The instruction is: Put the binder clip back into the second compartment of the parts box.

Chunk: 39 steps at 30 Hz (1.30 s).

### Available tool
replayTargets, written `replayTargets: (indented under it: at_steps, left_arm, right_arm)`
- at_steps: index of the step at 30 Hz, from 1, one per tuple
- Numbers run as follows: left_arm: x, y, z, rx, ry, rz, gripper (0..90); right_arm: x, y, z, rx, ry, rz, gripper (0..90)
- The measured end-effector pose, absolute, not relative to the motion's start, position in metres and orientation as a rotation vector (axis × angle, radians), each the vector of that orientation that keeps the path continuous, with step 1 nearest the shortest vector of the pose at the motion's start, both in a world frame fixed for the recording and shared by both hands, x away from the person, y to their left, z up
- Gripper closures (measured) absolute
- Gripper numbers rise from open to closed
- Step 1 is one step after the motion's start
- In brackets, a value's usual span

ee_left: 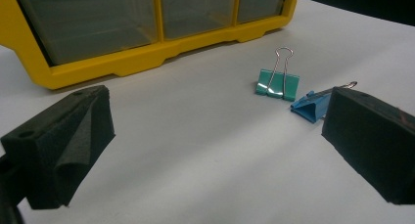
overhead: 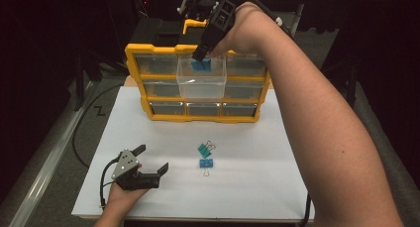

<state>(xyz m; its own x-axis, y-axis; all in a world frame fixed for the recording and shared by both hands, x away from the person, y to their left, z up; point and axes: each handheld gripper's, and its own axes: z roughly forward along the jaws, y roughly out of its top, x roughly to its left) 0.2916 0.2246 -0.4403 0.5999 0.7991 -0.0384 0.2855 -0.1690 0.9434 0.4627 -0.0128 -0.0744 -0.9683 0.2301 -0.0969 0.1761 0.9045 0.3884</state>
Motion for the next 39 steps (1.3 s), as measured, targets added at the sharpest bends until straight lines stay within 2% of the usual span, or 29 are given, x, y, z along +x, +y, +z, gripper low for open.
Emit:
replayTargets:
  at_steps: [17,18,19,20,22,31,39]
  left_arm:
    - [0.292,0.224,-0.44,1.732,0.879,0.582,0.1]
    - [0.292,0.224,-0.44,1.733,0.878,0.578,0.1]
    - [0.292,0.224,-0.44,1.733,0.878,0.578,0.1]
    - [0.292,0.224,-0.441,1.743,0.882,0.575,0.1]
    - [0.293,0.224,-0.441,1.742,0.885,0.576,0.1]
    - [0.293,0.223,-0.441,1.751,0.882,0.579,0.1]
    - [0.293,0.221,-0.441,1.756,0.878,0.576,0.1]
  right_arm:
    - [0.492,-0.013,-0.113,0.381,2.928,0.528,89.8]
    - [0.492,-0.013,-0.114,0.39,2.922,0.536,82.2]
    - [0.492,-0.013,-0.114,0.39,2.922,0.536,82.2]
    - [0.49,-0.013,-0.11,0.42,2.883,0.576,57.1]
    - [0.488,-0.016,-0.104,0.445,2.896,0.594,52.6]
    - [0.459,-0.04,-0.093,0.452,2.909,0.563,47.3]
    - [0.425,-0.081,-0.11,0.481,2.937,0.568,45.1]
